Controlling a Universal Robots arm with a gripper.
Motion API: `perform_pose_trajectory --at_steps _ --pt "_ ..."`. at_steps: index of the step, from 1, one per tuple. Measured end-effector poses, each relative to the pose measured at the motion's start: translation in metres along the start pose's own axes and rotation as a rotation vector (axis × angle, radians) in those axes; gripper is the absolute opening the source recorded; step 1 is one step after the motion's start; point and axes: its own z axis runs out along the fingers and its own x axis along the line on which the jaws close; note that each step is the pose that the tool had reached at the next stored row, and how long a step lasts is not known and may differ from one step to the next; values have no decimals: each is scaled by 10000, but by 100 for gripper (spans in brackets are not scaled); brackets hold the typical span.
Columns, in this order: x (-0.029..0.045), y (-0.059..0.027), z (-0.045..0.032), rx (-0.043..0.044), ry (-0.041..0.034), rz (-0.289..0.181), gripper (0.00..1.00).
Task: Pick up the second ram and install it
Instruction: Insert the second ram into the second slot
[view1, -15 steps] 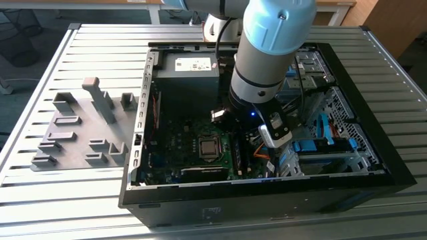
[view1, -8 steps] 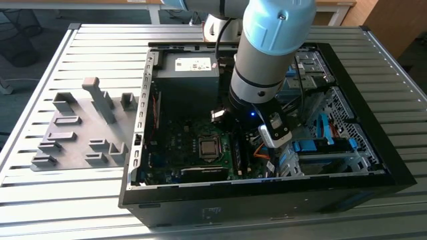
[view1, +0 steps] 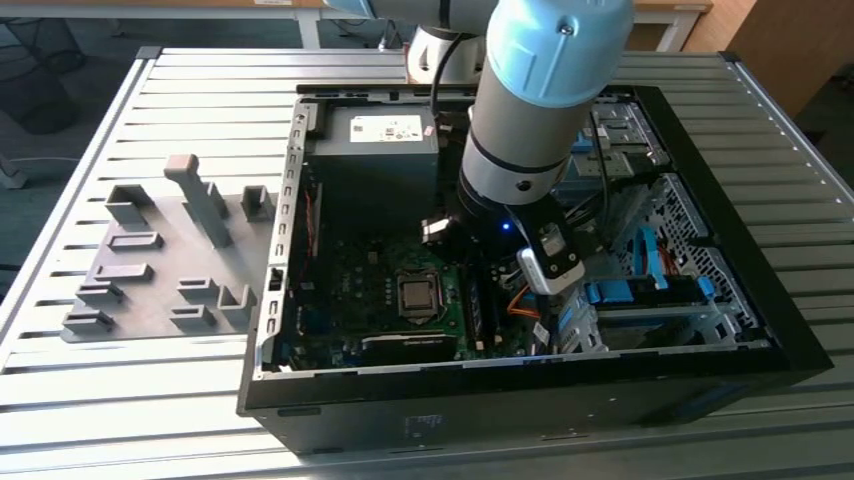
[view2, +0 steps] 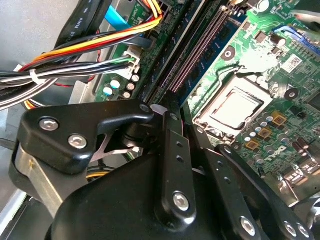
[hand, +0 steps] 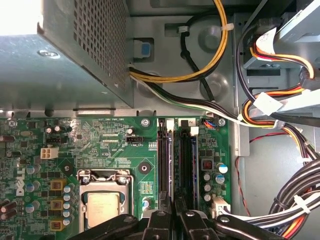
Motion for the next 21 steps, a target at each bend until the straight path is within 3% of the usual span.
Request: perform_pose_trajectory --at_steps 10,21 --pt "5 -4 32 5 3 -33 14" --pt "8 -4 17 -2 2 -41 14"
